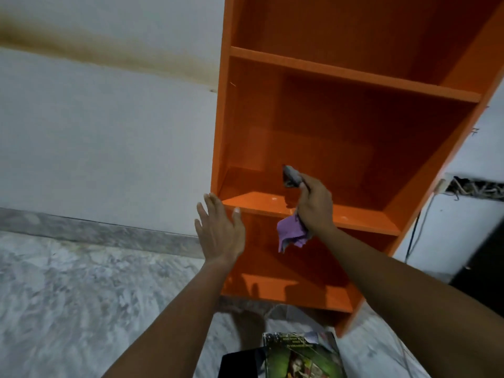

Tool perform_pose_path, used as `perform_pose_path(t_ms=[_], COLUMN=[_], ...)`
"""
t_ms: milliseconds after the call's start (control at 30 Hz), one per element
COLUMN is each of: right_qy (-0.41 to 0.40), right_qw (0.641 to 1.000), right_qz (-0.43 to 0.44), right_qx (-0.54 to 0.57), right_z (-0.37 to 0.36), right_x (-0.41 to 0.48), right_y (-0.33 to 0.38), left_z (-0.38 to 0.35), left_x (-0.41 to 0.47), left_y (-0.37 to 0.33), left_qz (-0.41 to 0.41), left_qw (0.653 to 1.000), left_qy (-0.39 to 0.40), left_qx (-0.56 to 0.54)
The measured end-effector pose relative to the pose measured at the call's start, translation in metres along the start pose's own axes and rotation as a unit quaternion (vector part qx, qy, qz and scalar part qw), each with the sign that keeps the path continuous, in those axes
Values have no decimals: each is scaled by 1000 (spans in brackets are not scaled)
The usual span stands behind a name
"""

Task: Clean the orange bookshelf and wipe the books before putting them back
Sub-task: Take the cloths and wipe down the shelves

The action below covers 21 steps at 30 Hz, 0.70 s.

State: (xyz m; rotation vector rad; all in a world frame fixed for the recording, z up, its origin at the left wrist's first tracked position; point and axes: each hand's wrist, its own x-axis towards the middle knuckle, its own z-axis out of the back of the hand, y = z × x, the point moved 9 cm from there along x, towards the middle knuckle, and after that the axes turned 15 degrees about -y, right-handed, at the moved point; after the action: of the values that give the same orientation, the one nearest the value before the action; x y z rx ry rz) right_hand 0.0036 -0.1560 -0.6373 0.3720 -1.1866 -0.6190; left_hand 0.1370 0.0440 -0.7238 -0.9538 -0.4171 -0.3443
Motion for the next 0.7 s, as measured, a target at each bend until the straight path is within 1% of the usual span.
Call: perform_pose_path(t_ms=[67,100,167,233,300,400,500,700], right_qy=[-22,-12,46,96,126,175,210,282], right_qw=[997,993,976,953,939,937,946,948], right_qz=[-47,-71,-109,-104,-72,-33,-1,79], right_qx=[-57,-93,-181,-269,-311,-301,-246,-127], right_z=[15,16,10,0,-14,-36,-67,-126], right_x=[12,15,15,11,9,6,-2,-41], right_y=[-35,-54,-90,-108,-107,-86,-57,38], left_z=[-12,-16,-17,-13,-9,-7,-6,3], left_x=[-7,-9,-7,2,12,19,20,24], left_y=[-5,-8,-10,-9,-4,1,3,11], left_qz=[-25,-33,-34,-24,-13,-18,-18,12], left_qw=[1000,999,999,998,997,995,993,992], left_qy=[7,6,-9,-37,-55,-69,-71,-57], left_qx=[11,13,-7,-42,-61,-75,-89,-109])
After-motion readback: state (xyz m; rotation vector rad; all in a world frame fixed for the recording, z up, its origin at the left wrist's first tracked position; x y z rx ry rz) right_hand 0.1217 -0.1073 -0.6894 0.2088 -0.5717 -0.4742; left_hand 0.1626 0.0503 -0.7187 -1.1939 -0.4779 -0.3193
